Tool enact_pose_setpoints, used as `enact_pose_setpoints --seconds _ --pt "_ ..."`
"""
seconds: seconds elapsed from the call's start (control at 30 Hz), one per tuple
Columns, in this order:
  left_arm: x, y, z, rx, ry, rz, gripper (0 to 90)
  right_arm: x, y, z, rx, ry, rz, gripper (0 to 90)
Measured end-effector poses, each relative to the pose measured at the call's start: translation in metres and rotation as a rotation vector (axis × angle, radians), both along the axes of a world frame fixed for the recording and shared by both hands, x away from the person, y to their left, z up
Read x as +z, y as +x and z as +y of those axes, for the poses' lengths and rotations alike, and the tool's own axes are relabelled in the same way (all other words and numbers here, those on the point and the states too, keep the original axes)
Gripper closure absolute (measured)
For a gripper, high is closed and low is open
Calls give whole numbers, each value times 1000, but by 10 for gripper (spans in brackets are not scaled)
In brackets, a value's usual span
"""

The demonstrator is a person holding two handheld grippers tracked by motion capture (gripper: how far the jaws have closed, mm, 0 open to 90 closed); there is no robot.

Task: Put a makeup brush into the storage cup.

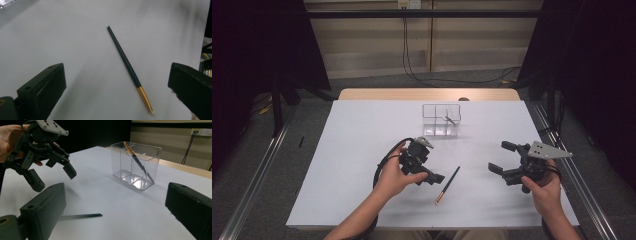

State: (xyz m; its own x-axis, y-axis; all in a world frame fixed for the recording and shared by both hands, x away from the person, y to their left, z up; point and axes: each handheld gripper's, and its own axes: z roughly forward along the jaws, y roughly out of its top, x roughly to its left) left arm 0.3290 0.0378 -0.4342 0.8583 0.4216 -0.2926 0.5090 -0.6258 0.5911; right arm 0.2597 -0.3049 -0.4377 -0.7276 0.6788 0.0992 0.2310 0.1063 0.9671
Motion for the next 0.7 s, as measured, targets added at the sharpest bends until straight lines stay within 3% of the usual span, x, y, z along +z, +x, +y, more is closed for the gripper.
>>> enact_pose_setpoints --seconds 0.07,0.33,0.4,0.7 --pt "-1 1 -2 -28 42 4 16 0 0 0 0 0 0 27" --pt "-8 -2 -13 -5 108 49 17 0 0 0 1 -1 0 28" --pt "-8 -1 -14 -32 146 53 17 0 0 0 3 -4 3 29" --pt "-8 -2 -23 -51 188 54 17 0 0 0 4 -3 1 29"
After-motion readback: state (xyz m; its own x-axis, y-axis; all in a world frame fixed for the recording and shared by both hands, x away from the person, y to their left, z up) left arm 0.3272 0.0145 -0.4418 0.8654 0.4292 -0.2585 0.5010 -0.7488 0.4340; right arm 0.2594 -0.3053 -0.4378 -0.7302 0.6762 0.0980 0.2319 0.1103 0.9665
